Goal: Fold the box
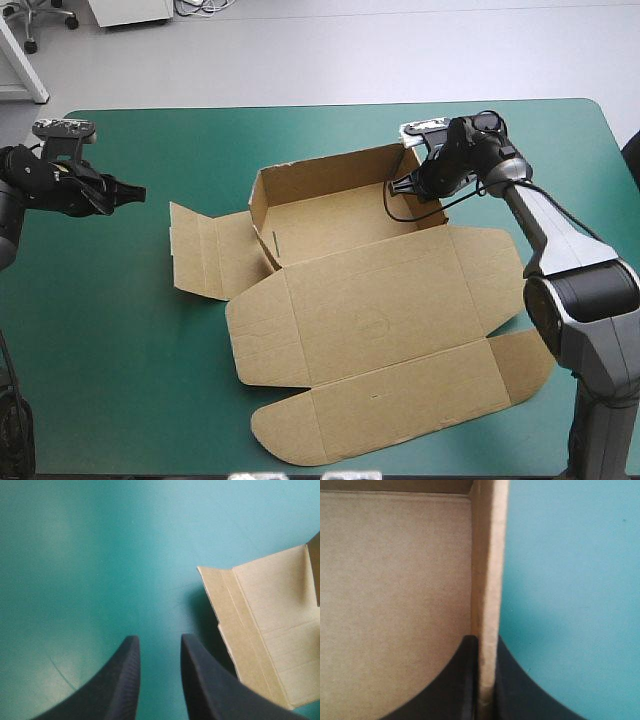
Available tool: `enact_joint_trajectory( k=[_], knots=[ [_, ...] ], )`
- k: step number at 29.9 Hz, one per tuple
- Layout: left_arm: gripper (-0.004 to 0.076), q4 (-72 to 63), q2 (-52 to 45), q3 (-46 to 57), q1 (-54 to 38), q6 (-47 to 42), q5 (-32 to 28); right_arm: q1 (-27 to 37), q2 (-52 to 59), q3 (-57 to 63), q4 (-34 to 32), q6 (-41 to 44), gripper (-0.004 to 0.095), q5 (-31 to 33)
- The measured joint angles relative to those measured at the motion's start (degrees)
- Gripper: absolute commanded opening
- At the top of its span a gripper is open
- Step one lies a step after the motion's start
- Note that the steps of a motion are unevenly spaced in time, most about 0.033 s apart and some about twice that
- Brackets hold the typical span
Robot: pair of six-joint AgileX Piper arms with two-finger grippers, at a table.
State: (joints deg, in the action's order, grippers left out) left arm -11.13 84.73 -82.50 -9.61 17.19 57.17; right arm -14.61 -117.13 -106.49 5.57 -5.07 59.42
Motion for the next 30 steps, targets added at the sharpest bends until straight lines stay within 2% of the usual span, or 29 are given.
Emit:
enact_joint_trajectory(
  k=[9,18,24,30],
  knots=[
    [0.0204,0.0,0.0,0.0,0.0,0.0,-0.7,4.6,-0.1,-6.7,4.3,-0.7,-0.0017,3.3],
    [0.0204,-1.4,2.1,0.0,-4.6,0.0,-6.0,9.6,0.8,-16.8,10.8,-3.3,-0.0017,6.0],
    [0.0204,-11.8,7.4,0.0,-12.4,5.0,-6.1,11.0,2.5,-22.7,15.8,-4.5,-0.0017,6.8],
    [0.0204,-24.4,13.8,0.0,-13.6,12.5,-4.8,11.0,4.7,-27.5,20.8,-5.6,-0.0017,8.1]
  ],
)
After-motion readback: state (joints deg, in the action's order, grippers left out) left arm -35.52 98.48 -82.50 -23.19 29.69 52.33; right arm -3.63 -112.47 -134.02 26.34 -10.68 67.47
